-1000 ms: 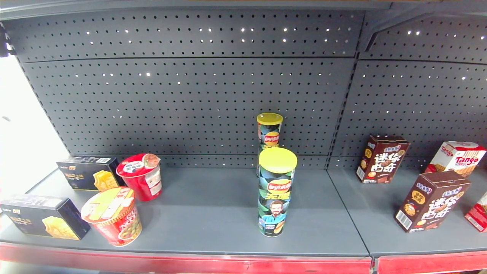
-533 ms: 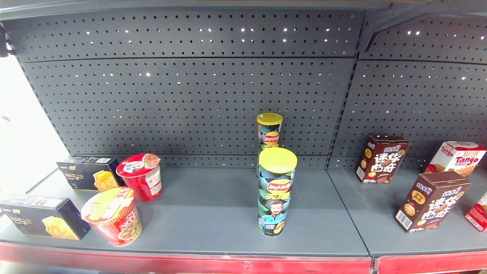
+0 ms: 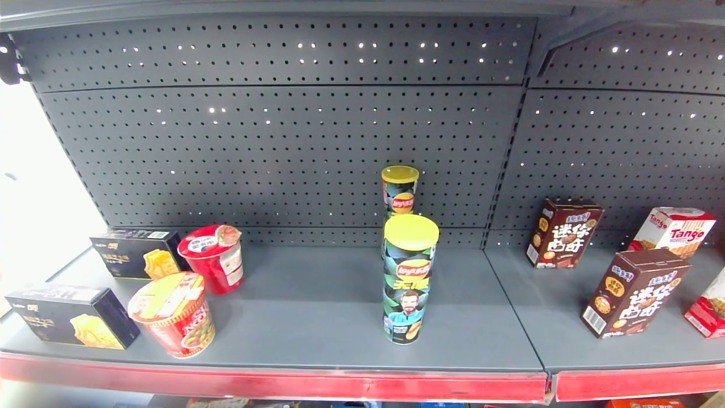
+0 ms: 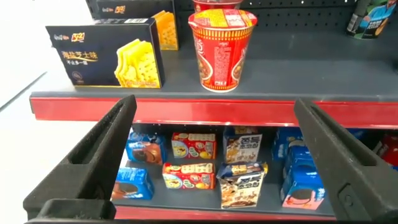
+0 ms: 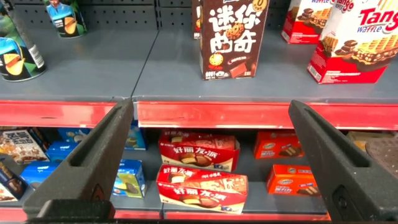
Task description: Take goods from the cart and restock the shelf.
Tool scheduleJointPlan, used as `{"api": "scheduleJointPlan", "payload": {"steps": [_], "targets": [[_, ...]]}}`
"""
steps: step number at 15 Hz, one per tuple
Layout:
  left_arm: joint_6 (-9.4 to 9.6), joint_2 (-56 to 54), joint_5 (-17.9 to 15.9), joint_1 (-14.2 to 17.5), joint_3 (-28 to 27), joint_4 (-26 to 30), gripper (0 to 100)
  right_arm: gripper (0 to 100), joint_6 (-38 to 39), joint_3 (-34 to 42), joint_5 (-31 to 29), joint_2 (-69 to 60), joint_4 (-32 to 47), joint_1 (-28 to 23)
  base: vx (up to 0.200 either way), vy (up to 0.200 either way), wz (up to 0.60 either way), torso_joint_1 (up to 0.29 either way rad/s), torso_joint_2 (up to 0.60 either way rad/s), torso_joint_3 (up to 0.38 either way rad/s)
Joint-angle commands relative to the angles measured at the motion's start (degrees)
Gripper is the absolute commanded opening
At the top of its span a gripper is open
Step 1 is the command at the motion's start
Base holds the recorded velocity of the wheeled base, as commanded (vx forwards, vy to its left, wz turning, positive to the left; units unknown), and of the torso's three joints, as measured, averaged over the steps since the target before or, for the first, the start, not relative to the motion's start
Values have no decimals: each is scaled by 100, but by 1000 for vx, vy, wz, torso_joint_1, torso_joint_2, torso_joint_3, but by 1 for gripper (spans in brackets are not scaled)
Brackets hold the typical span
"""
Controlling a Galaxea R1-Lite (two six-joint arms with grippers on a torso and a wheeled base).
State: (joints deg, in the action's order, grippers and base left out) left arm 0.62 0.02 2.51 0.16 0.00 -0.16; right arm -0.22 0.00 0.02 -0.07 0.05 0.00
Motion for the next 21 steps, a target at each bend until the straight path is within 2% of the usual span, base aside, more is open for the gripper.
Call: {"api": "scheduleJointPlan", "payload": {"steps": [1,7,21], "targets": [[26,6,-23,2,0,-2,100,100,-4,0,6,7,4,0,0,-200,0,-12,2,7],[-62,-2,-23,2,0,-2,100,100,-4,0,6,7,4,0,0,0,0,0,0,0],[-62,6,-23,2,0,-2,100,100,-4,0,6,7,4,0,0,-14,0,1,0,0]]}}
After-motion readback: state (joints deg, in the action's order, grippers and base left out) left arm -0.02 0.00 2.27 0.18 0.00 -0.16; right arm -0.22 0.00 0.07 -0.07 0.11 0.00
